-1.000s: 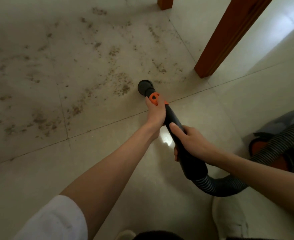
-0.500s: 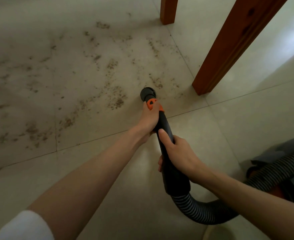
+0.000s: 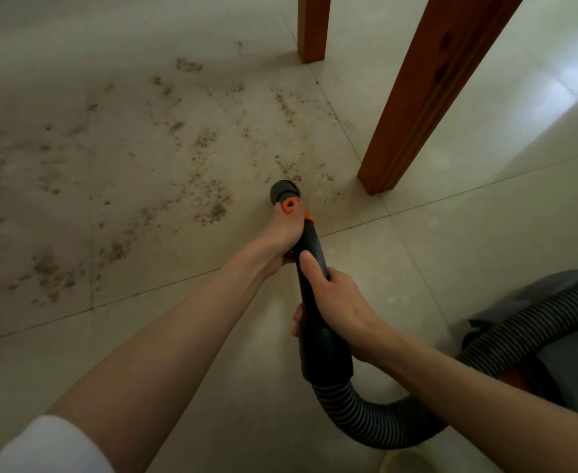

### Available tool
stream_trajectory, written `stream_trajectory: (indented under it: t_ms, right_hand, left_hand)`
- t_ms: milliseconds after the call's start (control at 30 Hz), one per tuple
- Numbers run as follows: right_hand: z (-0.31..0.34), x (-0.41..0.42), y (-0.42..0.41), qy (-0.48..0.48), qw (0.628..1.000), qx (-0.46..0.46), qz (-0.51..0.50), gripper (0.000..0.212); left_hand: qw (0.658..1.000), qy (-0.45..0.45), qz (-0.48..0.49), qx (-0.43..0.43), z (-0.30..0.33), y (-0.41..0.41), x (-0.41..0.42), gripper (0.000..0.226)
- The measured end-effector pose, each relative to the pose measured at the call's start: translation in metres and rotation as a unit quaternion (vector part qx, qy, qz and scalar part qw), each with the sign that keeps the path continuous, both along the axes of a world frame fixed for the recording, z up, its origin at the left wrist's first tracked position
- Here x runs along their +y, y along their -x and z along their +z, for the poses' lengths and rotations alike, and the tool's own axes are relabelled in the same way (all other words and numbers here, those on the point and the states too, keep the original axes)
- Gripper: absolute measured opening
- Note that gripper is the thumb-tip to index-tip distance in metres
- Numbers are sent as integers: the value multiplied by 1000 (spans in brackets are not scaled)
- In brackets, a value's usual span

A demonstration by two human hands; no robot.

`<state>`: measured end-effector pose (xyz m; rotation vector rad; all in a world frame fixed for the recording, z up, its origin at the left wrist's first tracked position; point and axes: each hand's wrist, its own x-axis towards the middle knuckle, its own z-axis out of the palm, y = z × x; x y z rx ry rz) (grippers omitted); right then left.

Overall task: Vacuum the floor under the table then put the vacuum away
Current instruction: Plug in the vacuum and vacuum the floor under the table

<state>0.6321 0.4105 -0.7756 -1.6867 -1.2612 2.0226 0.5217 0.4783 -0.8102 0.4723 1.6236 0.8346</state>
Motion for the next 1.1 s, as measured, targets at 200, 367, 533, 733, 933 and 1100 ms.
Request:
stream_trajectory:
  t_ms: [200,367,533,733,933,1100]
  right_hand:
    - [3,4,-15,4,999,-3,-34,41]
    - [2,6,-27,-16,998,-35,-46,43]
    - [4,10,-37,-18,997,-40,-62,43]
    - [7,12,-43,-22,995,-57,-78,41]
    - [11,13,-47,-9,994,-62,-92,41]
    - [12,12,-45,-1,997,-48,-59,46]
  left_hand:
    - [999,-8,-51,0,1,-20,13,15]
    - [998,-7,-44,-34,2,-37,15,16]
    - [998,-15,-51,-44,1,-51,24,19]
    - [996,-11,-65,-57,0,-60,30,26]
    - [995,-10,-61,-78,-1,-70,31,35]
    - [998,-12,-48,-44,-4,-58,27,44]
